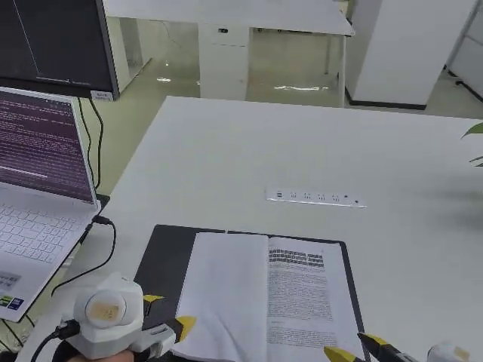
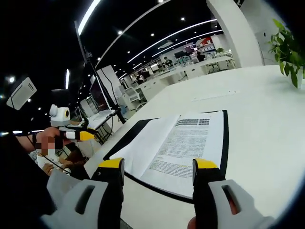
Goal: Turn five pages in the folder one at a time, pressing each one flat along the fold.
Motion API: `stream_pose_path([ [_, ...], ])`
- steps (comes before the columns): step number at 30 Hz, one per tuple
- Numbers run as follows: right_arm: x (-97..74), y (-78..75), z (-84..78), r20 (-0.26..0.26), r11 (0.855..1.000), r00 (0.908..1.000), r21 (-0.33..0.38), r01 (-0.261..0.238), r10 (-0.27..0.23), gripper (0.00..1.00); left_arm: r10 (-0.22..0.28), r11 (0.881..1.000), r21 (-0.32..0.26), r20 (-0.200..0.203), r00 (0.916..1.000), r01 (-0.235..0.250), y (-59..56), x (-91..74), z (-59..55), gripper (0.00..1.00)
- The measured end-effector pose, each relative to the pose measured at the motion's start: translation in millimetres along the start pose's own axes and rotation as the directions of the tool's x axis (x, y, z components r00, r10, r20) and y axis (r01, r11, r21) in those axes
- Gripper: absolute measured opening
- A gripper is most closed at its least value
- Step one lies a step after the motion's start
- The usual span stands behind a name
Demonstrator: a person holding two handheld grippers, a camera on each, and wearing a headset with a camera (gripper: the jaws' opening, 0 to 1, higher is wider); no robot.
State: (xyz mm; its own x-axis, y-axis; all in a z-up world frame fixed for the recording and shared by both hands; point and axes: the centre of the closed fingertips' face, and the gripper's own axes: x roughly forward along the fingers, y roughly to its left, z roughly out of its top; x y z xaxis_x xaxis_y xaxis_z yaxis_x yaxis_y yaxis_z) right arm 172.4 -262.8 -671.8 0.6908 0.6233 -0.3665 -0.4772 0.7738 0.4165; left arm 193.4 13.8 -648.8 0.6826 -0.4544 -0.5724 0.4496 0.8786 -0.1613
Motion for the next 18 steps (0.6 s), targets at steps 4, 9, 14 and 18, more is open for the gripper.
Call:
stream_pose_path([
  [4,-6.9,2.0,7.0,0.002,0.999,1.0000,-0.040,0.004,-0.004,0.60,0.003,1.000,0.011,0.019,0.9998,-0.004,2.4,-8.9,7.3,0.44],
  [9,-13.3,-0.1,15.0,0.016,0.998,0.9998,-0.056,0.009,-0.008,0.64,0.003,1.000,0.008,0.055,0.9985,-0.004,2.6,-17.6,16.2,0.48],
  [14,-16.3,0.2,21.5,0.024,0.997,0.9997,-0.075,0.008,-0.006,0.67,-0.002,1.000,0.014,0.080,0.9968,0.001,-1.3,-21.8,19.7,0.54],
  [18,-16.3,3.0,24.1,0.024,0.995,0.9997,-0.098,-0.002,0.005,0.70,-0.010,1.000,0.022,0.086,0.9962,0.008,-7.0,-24.5,18.1,0.59],
])
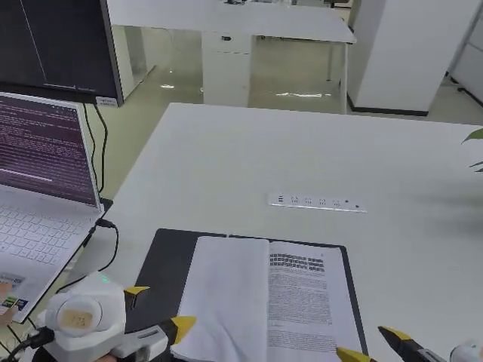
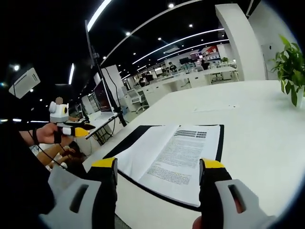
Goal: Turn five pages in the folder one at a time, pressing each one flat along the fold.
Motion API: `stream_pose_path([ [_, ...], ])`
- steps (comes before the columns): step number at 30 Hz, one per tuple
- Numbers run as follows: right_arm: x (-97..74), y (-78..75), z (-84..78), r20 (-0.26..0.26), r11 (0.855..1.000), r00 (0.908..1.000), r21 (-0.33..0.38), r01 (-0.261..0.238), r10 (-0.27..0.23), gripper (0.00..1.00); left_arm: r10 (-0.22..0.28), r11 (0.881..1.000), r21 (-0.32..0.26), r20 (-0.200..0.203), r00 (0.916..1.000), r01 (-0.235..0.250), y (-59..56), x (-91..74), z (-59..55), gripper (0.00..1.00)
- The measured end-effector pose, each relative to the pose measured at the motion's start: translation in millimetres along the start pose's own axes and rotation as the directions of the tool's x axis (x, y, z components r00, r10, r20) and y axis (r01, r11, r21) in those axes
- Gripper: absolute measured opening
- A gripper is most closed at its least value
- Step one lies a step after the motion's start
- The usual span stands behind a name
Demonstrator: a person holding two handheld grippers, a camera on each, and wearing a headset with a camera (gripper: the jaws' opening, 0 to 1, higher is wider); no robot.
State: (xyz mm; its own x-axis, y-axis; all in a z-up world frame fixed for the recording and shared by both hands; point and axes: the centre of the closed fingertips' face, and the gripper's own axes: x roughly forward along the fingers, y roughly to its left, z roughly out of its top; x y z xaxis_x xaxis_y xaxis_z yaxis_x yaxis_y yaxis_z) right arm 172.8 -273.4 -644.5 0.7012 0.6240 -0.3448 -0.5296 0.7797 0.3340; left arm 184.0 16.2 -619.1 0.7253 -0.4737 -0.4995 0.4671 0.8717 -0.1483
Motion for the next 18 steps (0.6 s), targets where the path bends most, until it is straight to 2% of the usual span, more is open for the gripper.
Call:
stream_pose_path([
  [7,-1.4,4.2,-5.1,-0.033,0.999,0.9994,-0.040,-0.012,0.011,0.73,-0.009,1.000,0.000,0.003,1.0000,0.009,-4.1,-1.8,-2.9,0.64],
  [18,-7.4,5.0,-11.4,-0.049,0.999,0.9987,-0.047,-0.016,0.014,0.75,-0.017,1.000,0.006,0.000,0.9999,0.017,-8.6,-2.6,-9.0,0.66],
])
